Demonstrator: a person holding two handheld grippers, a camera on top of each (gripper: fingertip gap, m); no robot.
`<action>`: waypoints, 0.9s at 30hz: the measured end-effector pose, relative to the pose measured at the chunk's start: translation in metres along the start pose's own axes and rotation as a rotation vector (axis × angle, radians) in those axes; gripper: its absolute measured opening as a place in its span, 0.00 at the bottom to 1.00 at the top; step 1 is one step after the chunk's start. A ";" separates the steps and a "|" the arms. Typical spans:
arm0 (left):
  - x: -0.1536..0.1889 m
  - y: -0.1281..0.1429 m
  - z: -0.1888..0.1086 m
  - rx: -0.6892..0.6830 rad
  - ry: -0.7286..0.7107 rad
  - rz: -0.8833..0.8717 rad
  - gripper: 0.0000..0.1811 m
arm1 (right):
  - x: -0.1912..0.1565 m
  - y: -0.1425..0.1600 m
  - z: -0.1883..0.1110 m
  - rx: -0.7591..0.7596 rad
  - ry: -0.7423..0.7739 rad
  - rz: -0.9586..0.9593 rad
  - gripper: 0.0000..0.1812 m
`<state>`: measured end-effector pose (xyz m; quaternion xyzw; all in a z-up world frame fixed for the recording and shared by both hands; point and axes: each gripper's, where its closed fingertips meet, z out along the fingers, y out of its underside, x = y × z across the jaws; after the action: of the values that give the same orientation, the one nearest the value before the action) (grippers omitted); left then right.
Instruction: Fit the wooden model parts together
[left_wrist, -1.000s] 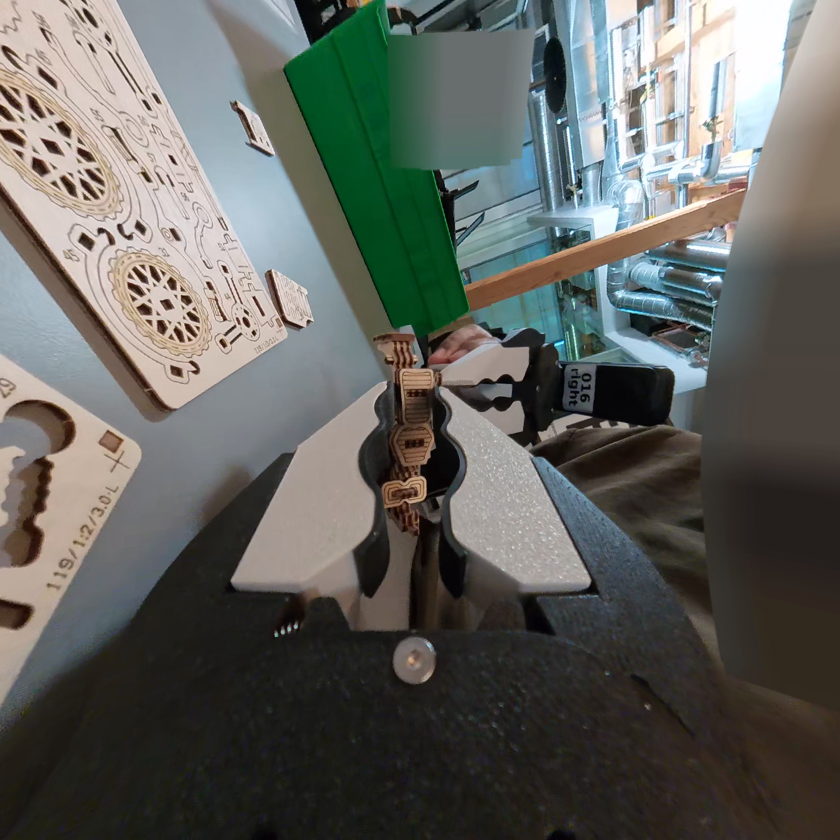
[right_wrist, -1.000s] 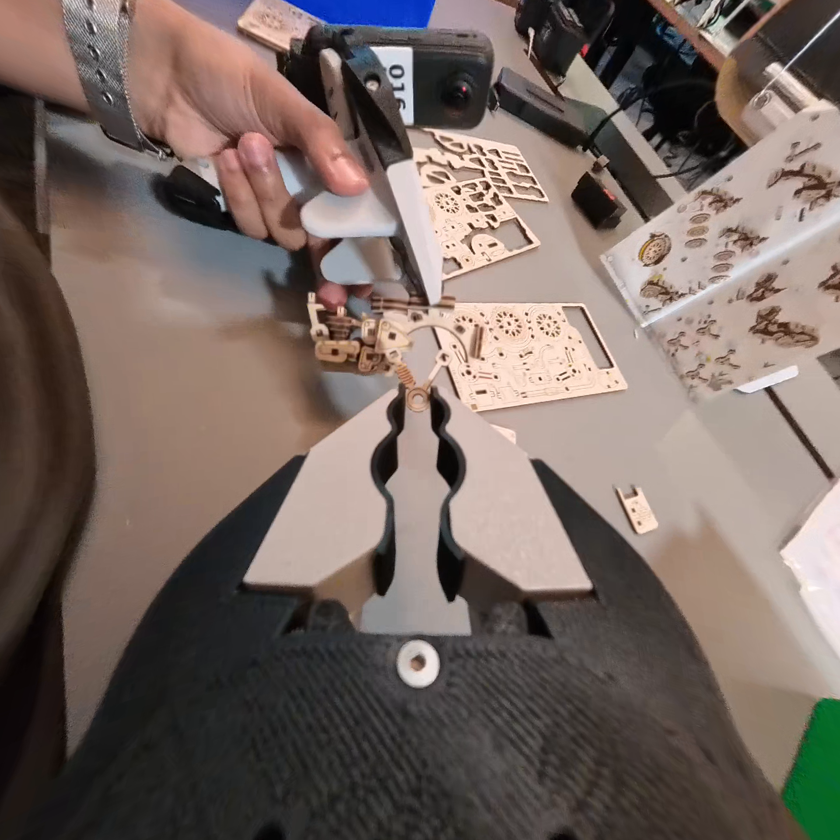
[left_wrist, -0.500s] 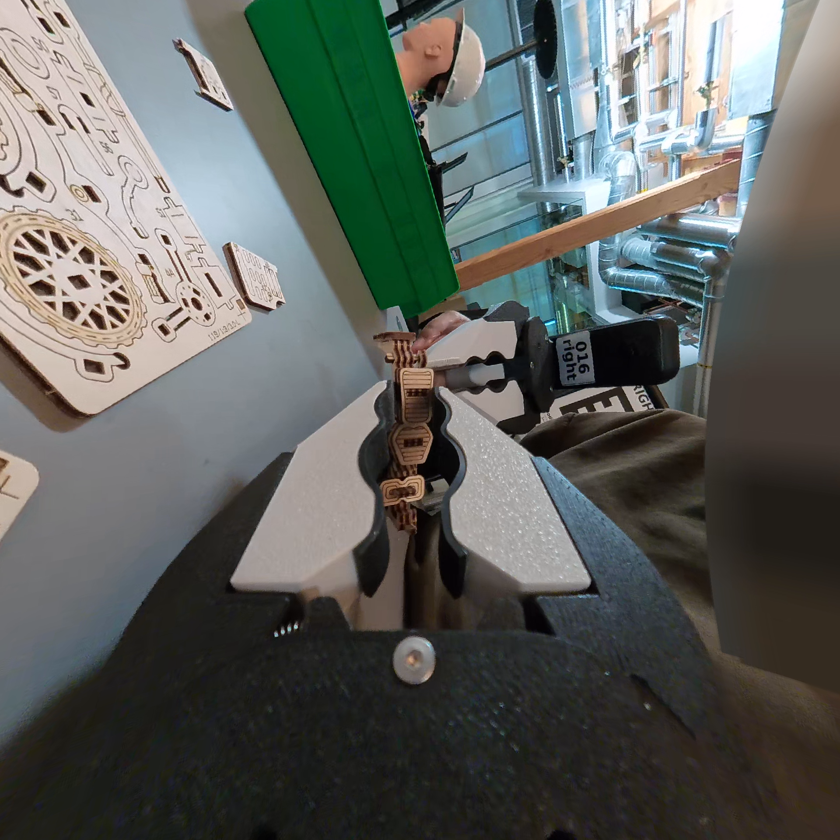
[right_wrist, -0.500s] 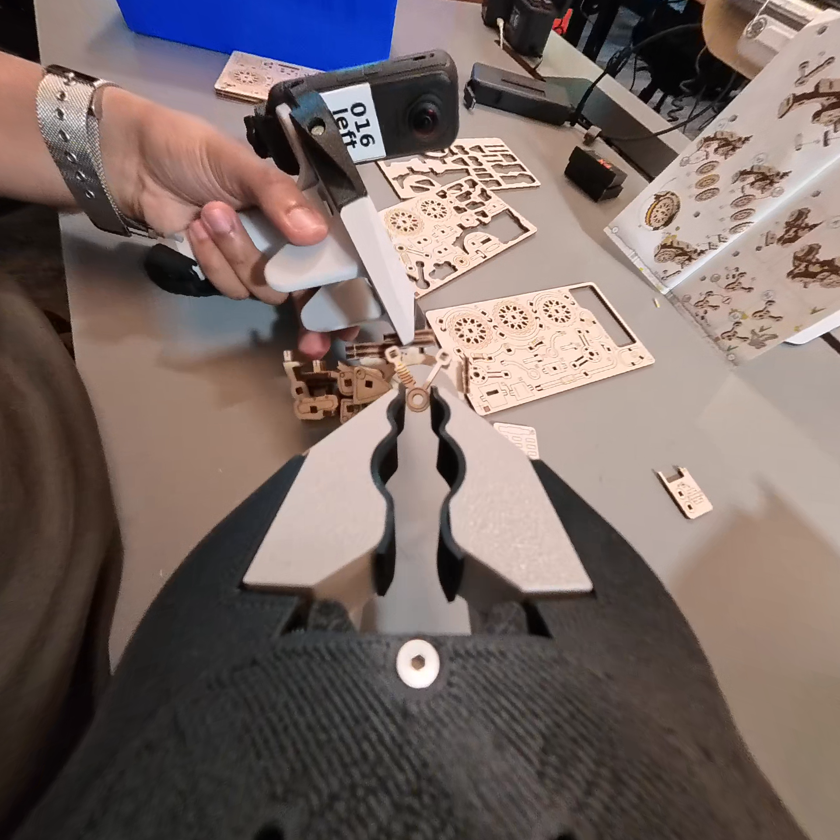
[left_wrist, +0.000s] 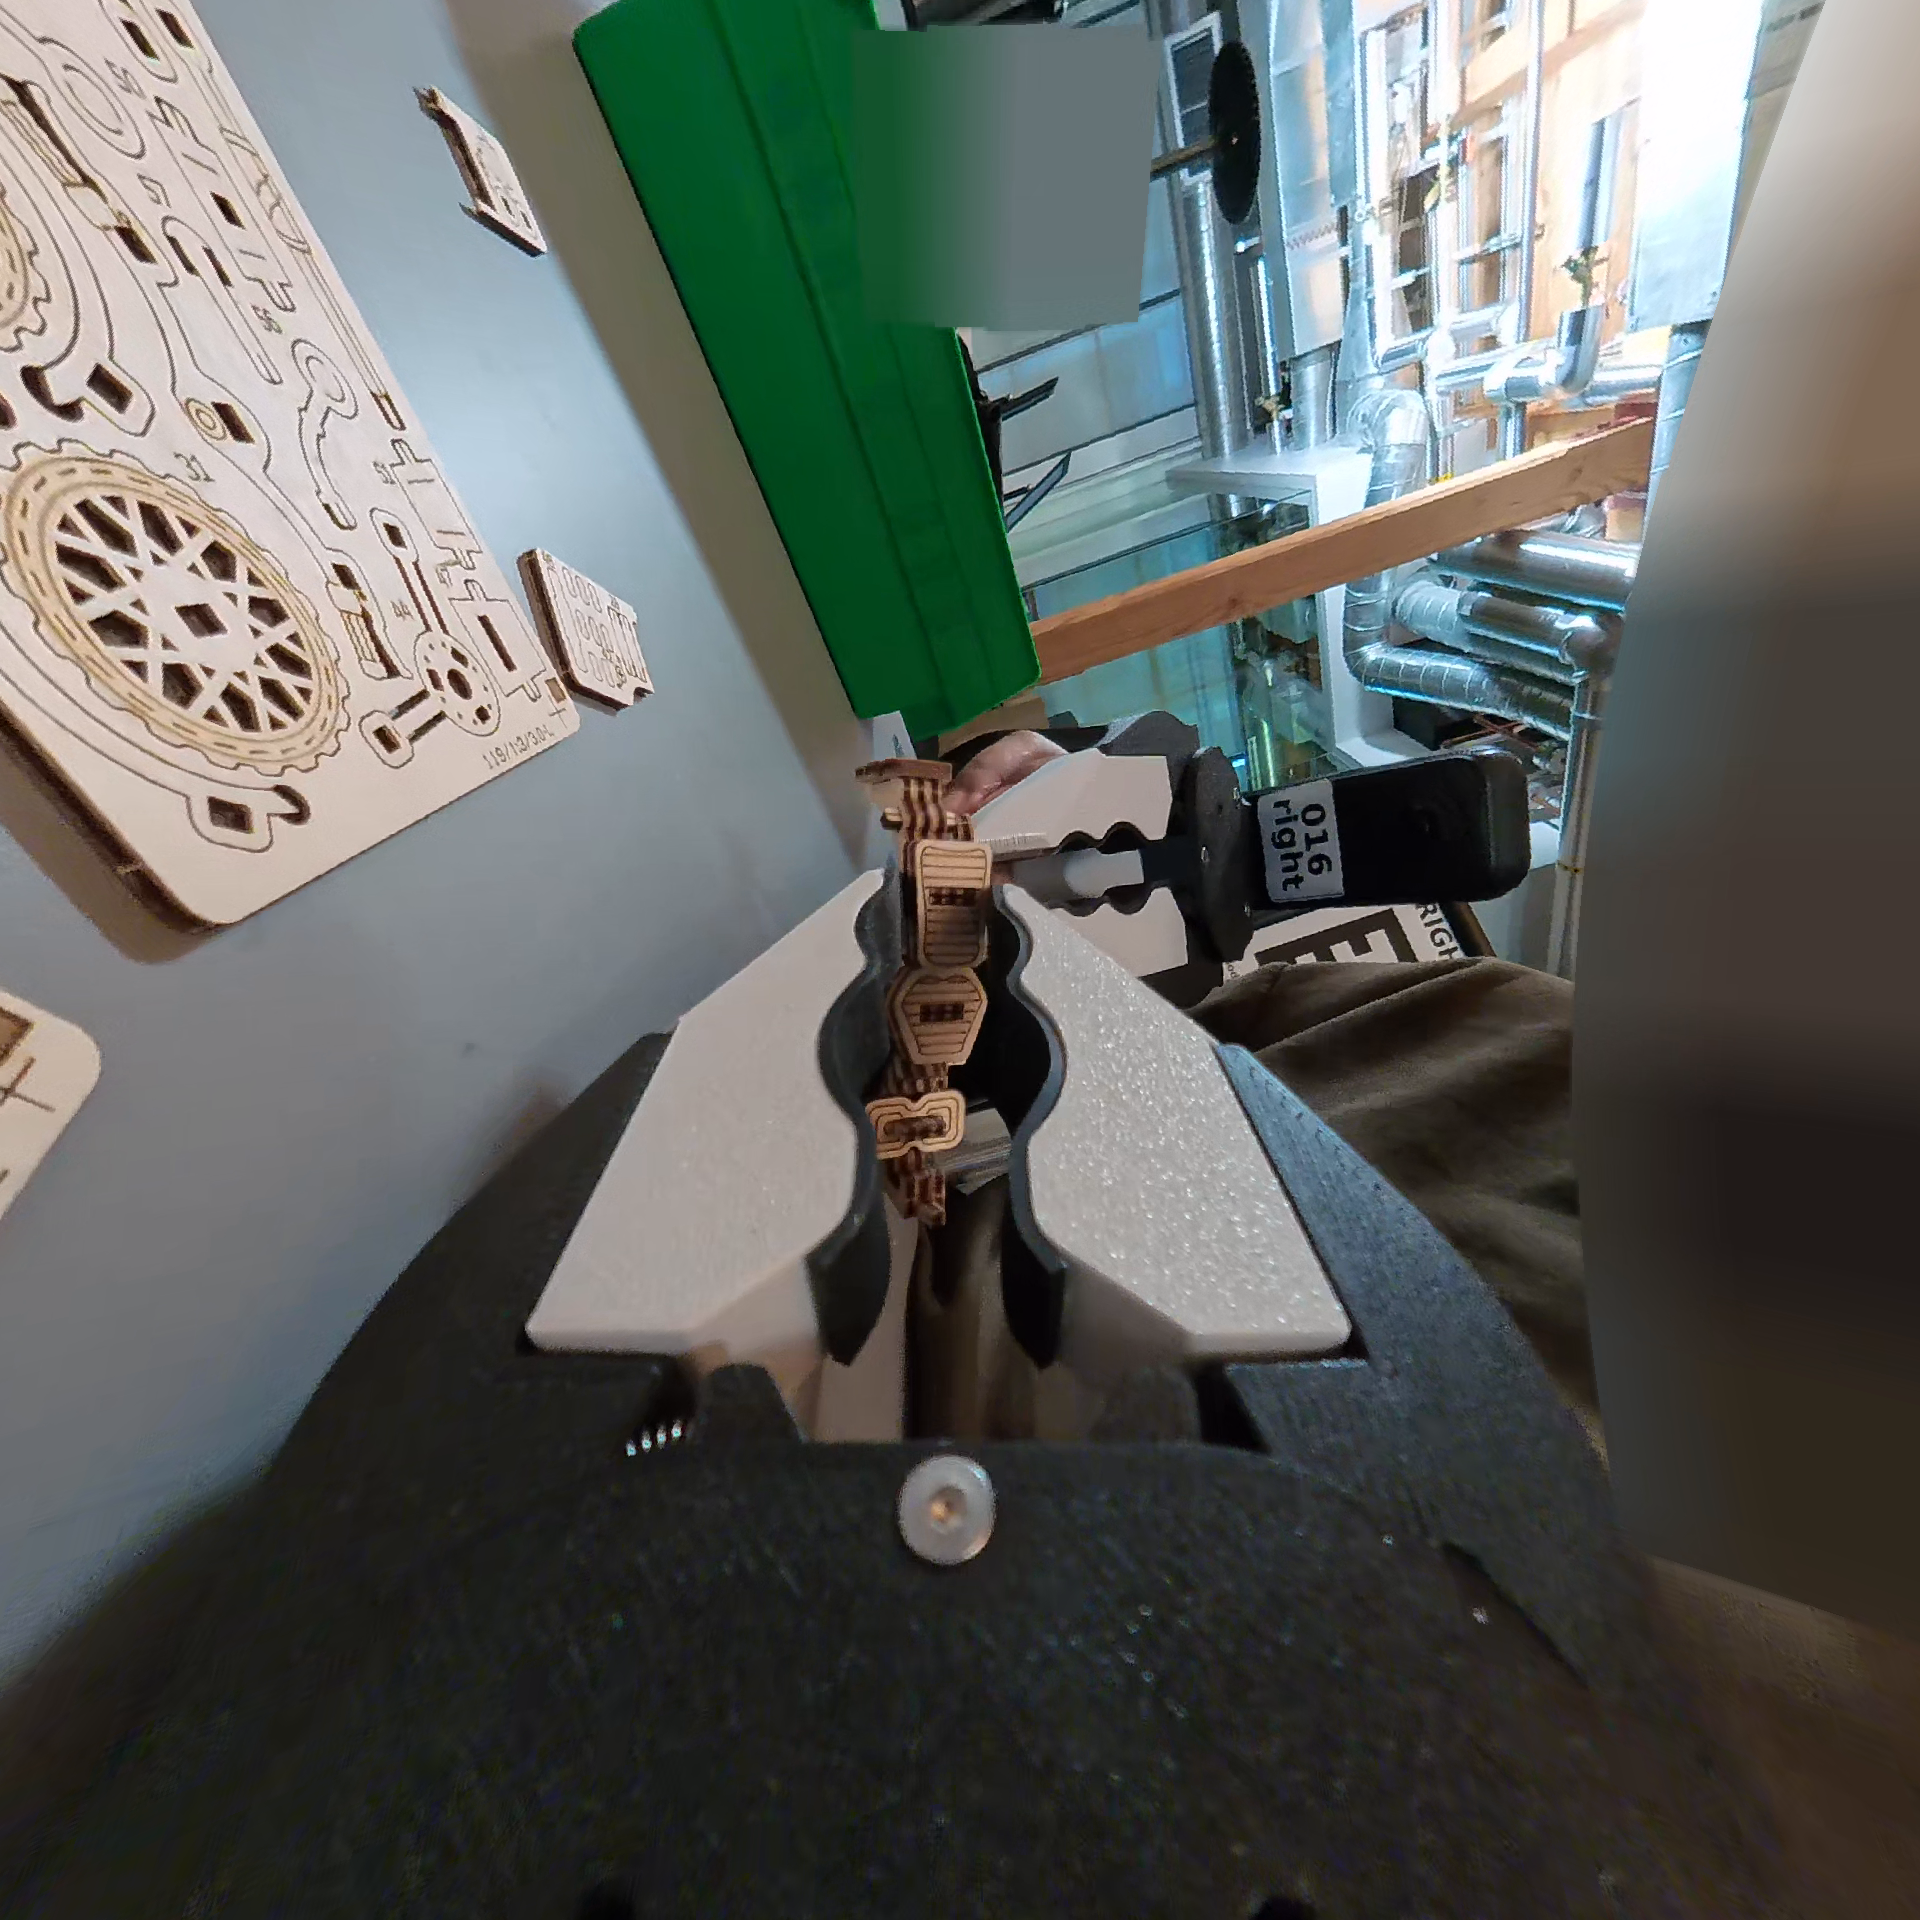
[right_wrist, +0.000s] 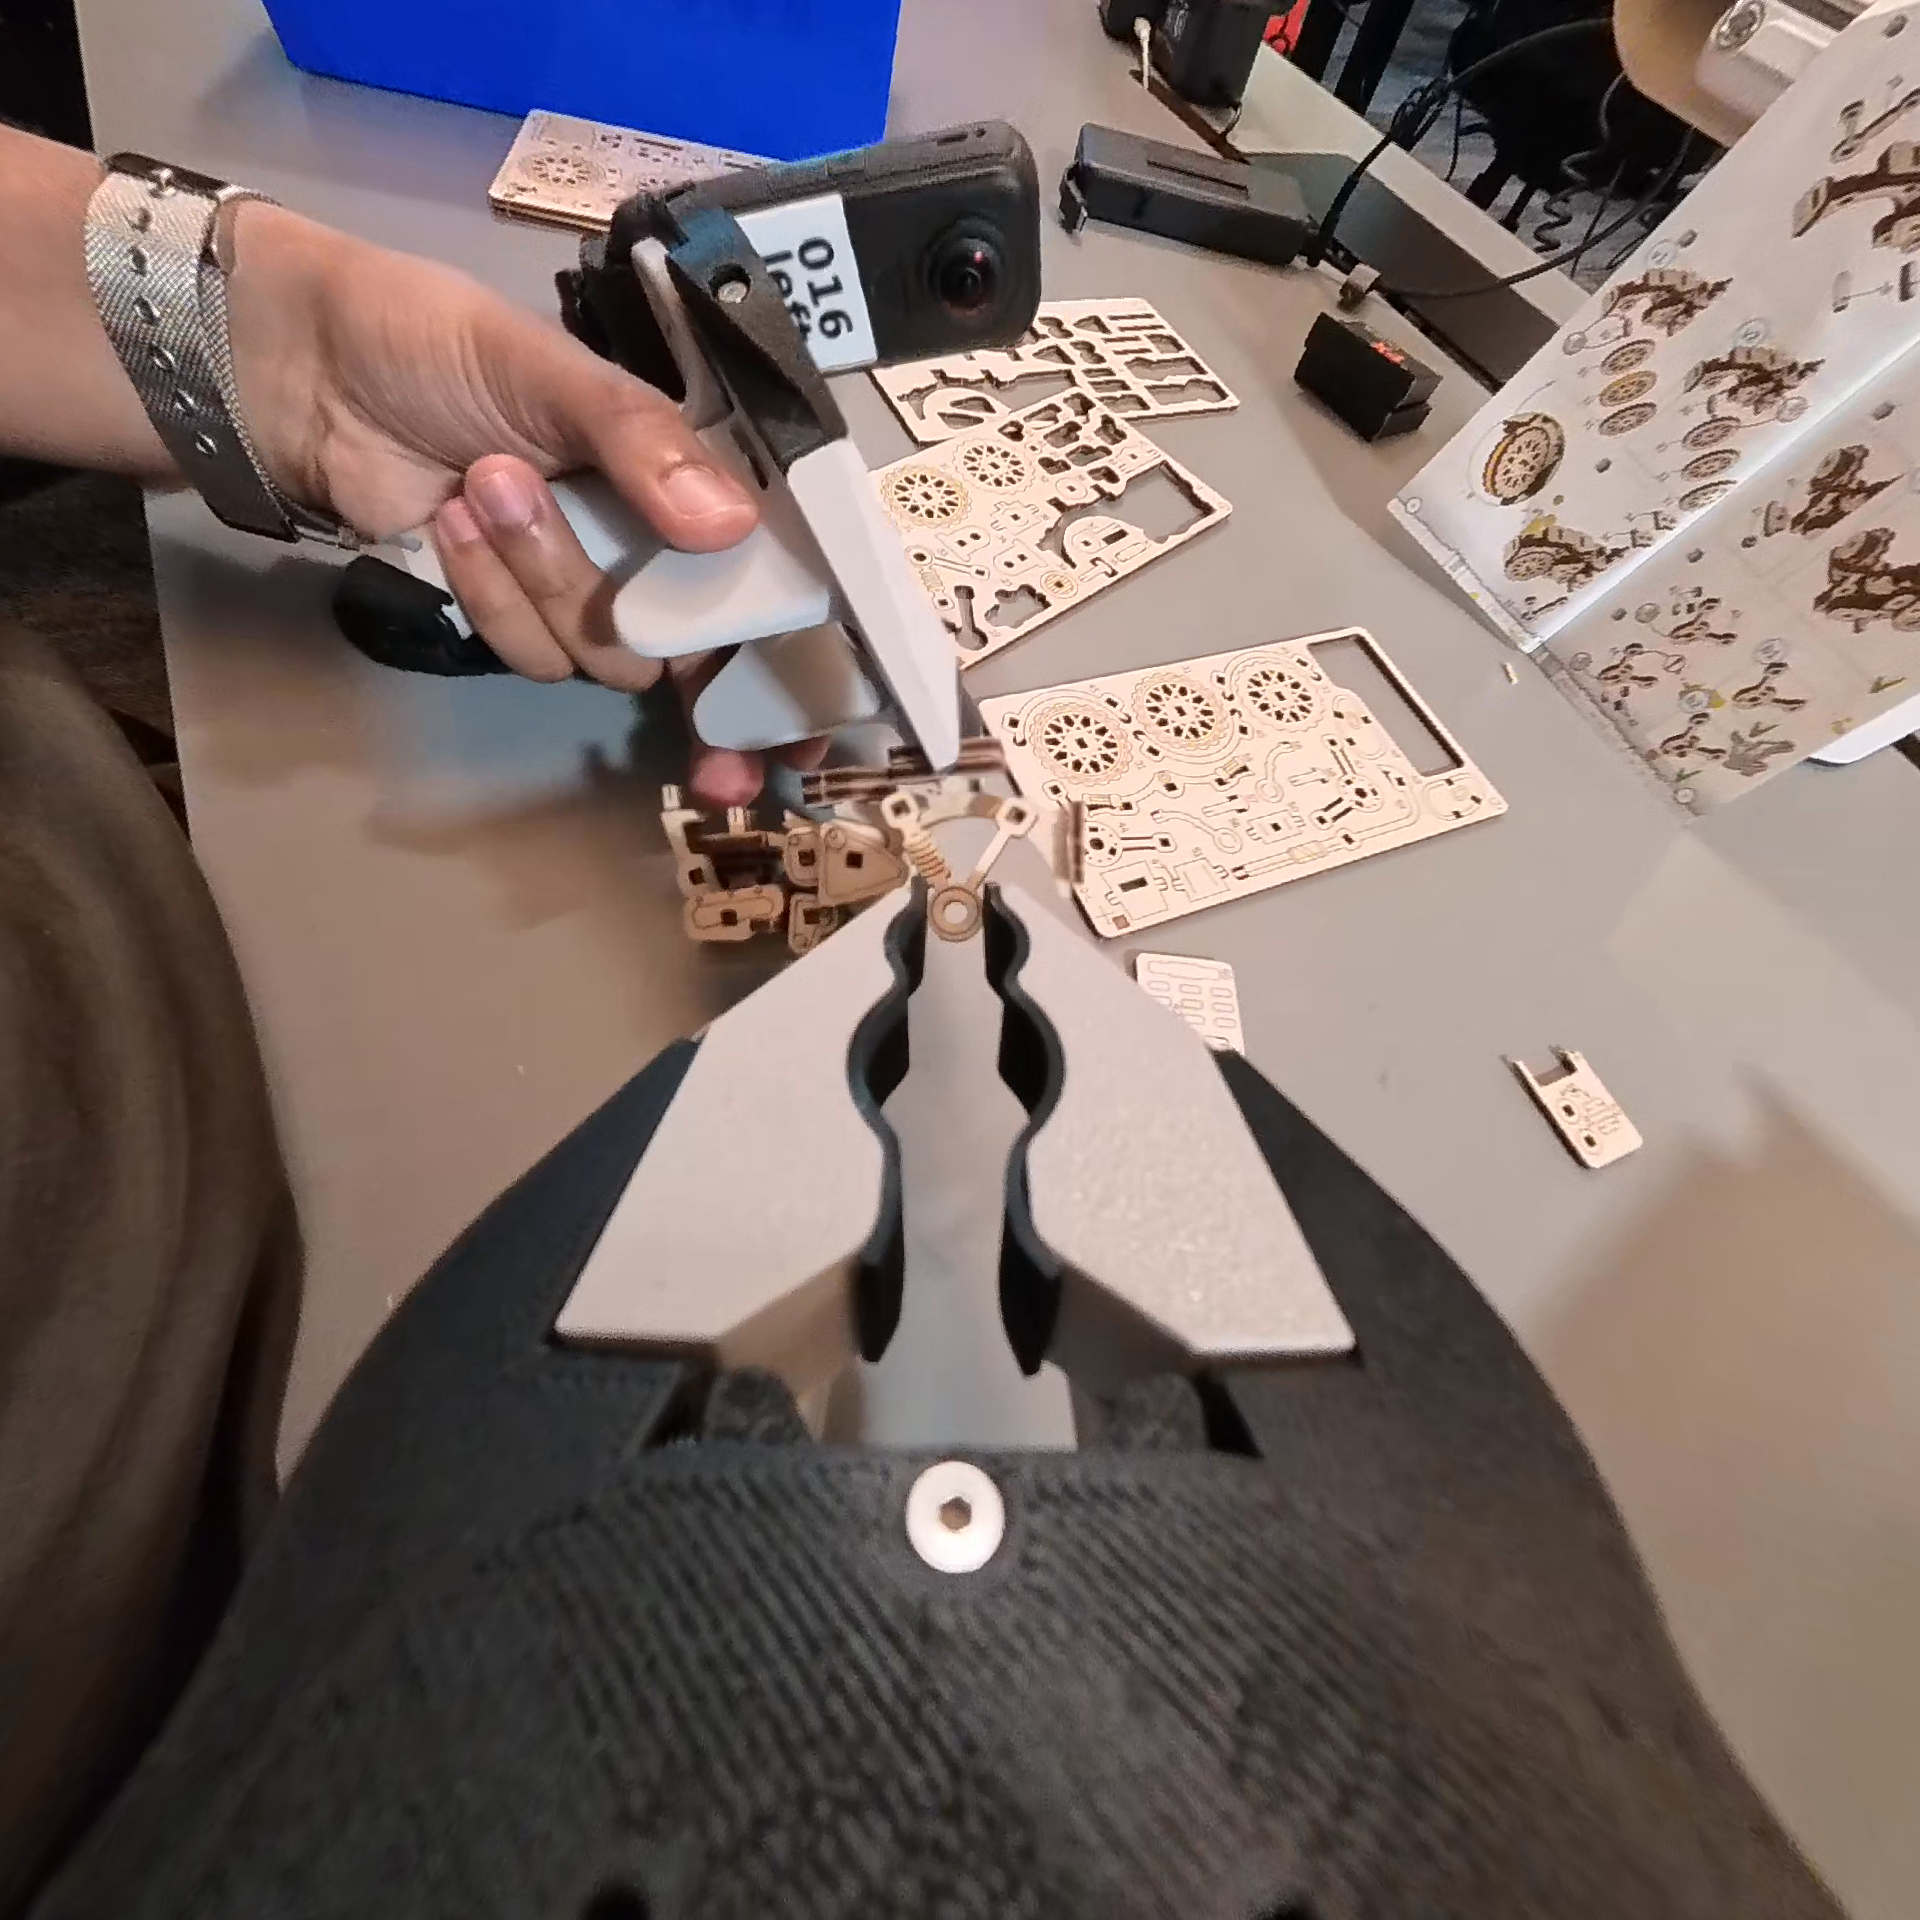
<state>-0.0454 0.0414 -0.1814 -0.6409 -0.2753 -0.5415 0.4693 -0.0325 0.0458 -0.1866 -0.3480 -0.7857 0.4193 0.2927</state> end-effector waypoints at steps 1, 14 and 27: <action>0.000 -0.001 0.000 0.004 0.003 -0.005 0.07 | 0.000 0.000 0.000 -0.003 0.001 0.001 0.05; 0.001 0.001 0.001 -0.005 0.012 -0.009 0.07 | 0.001 0.000 0.001 -0.003 0.013 0.014 0.05; 0.004 0.002 0.001 -0.007 0.034 -0.009 0.07 | 0.001 -0.001 0.001 -0.004 0.021 0.002 0.05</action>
<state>-0.0422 0.0405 -0.1779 -0.6320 -0.2681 -0.5556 0.4691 -0.0344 0.0459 -0.1864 -0.3537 -0.7830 0.4145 0.2998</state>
